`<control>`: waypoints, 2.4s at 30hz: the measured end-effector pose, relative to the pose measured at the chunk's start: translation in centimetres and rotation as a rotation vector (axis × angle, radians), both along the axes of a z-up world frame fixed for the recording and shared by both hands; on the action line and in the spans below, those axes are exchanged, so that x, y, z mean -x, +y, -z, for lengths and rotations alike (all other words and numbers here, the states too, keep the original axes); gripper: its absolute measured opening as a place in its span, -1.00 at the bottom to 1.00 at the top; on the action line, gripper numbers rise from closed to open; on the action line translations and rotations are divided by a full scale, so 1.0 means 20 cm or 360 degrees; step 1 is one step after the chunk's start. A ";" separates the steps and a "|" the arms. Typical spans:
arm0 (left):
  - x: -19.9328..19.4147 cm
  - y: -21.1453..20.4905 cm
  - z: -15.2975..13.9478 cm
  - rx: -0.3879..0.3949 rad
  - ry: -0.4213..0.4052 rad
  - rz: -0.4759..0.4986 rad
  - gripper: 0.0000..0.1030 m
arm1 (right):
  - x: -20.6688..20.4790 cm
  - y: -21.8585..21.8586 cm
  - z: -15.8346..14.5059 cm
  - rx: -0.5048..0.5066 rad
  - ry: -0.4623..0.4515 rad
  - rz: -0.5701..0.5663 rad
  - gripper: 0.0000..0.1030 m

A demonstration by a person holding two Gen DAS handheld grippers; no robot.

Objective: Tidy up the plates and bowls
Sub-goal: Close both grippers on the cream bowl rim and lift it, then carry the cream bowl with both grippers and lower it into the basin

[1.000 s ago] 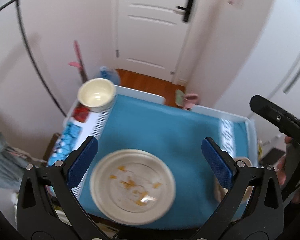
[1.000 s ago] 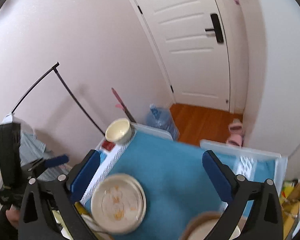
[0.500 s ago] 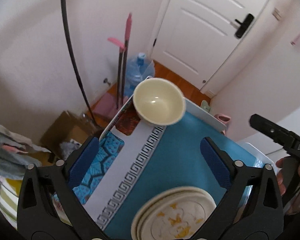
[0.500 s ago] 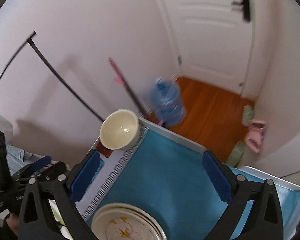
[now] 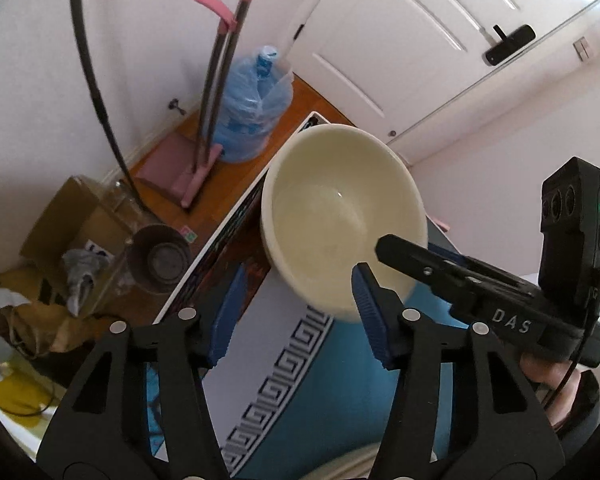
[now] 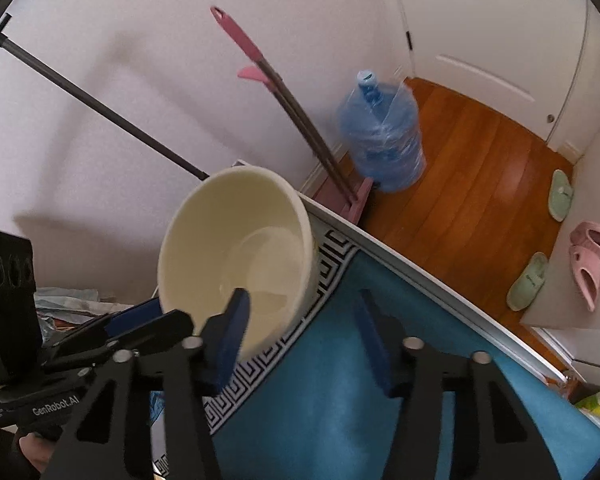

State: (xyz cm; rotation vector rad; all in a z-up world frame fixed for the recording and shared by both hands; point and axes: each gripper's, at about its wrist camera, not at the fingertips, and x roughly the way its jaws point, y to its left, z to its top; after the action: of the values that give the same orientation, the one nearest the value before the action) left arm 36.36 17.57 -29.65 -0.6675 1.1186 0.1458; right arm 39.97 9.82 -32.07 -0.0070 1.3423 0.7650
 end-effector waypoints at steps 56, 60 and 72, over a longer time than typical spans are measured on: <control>0.77 -2.19 -0.56 -0.0206 -0.0218 0.1019 -0.52 | 1.32 -2.00 -0.69 0.0137 -0.0308 0.0873 -0.61; 0.81 -2.25 -0.46 -0.0250 -0.0118 0.1099 -0.52 | 1.39 -2.06 -0.54 0.0137 -0.0211 0.0926 -0.61; 0.82 -2.29 -0.25 -0.0399 0.0090 0.1226 -0.52 | 1.44 -2.08 -0.32 0.0152 -0.0065 0.0946 -0.61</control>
State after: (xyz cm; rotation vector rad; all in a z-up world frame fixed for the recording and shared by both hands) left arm 19.89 -28.31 -24.70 0.0180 1.3144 -0.3520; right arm 11.15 -31.71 -25.60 0.2874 1.2493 0.1969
